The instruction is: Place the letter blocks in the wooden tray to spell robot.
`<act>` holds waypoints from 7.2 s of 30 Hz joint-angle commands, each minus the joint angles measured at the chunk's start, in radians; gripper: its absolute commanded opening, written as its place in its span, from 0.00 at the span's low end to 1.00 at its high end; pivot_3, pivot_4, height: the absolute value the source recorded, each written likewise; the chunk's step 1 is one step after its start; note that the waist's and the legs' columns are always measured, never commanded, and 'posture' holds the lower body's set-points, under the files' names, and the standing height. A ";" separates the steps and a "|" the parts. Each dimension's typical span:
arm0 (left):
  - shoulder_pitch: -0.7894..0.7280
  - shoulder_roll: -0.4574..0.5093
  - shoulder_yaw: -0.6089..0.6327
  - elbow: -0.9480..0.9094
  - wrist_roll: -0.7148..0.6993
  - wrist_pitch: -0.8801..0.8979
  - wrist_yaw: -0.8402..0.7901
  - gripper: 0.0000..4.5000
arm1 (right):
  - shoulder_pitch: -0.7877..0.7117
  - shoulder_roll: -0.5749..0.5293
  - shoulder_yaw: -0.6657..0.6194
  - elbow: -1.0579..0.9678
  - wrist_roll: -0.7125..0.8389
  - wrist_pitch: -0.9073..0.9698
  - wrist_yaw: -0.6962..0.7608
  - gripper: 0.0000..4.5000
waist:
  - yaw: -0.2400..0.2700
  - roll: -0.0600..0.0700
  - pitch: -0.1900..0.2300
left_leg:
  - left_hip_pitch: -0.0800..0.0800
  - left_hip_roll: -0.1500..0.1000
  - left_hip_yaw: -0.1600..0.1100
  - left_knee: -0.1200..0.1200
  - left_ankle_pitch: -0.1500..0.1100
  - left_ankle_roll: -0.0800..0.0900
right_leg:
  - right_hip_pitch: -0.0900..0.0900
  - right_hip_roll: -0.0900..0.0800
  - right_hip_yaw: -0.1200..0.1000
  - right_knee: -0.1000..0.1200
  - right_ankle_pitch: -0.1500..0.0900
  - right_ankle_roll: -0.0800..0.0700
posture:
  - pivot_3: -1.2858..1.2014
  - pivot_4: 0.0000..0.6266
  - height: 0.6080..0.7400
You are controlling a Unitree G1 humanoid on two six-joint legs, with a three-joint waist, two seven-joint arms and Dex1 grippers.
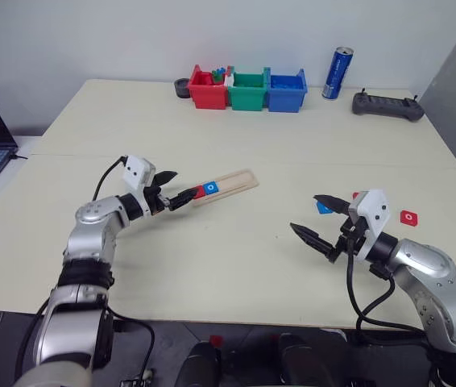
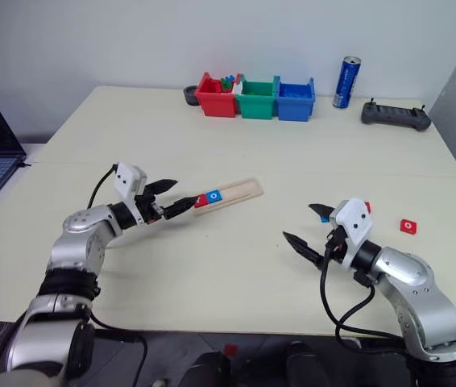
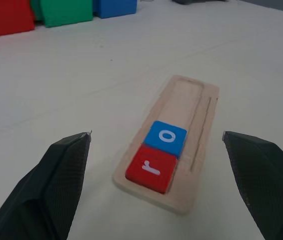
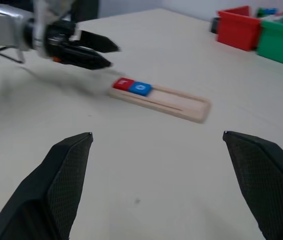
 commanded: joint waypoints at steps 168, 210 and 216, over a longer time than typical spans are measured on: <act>-0.197 -0.181 -0.231 0.340 0.296 -0.381 -0.489 0.75 | 0.114 -0.220 -0.040 -0.040 0.058 -0.133 0.123 1.00 | -0.013 -0.001 -0.001 | -0.004 -0.001 -0.006 0.004 0.000 0.000 | -0.001 0.000 -0.005 0.003 0.000 0.000 | 0.52 0.24 1.00; -0.175 -0.329 -0.278 0.266 0.323 -0.354 -0.317 0.75 | 0.189 -0.292 -0.140 0.109 0.007 -0.229 0.226 1.00 | -0.009 -0.002 -0.001 | 0.006 -0.002 -0.006 0.004 0.000 0.000 | 0.012 -0.001 -0.004 0.001 0.000 0.000 | 0.52 0.24 1.00; -0.169 -0.326 -0.279 0.263 0.332 -0.357 -0.304 0.75 | 0.183 -0.292 -0.133 0.115 0.000 -0.238 0.230 1.00 | -0.009 -0.002 -0.001 | 0.008 -0.002 -0.006 0.004 0.000 0.000 | 0.013 -0.001 -0.004 0.001 0.000 0.000 | 0.52 0.24 1.00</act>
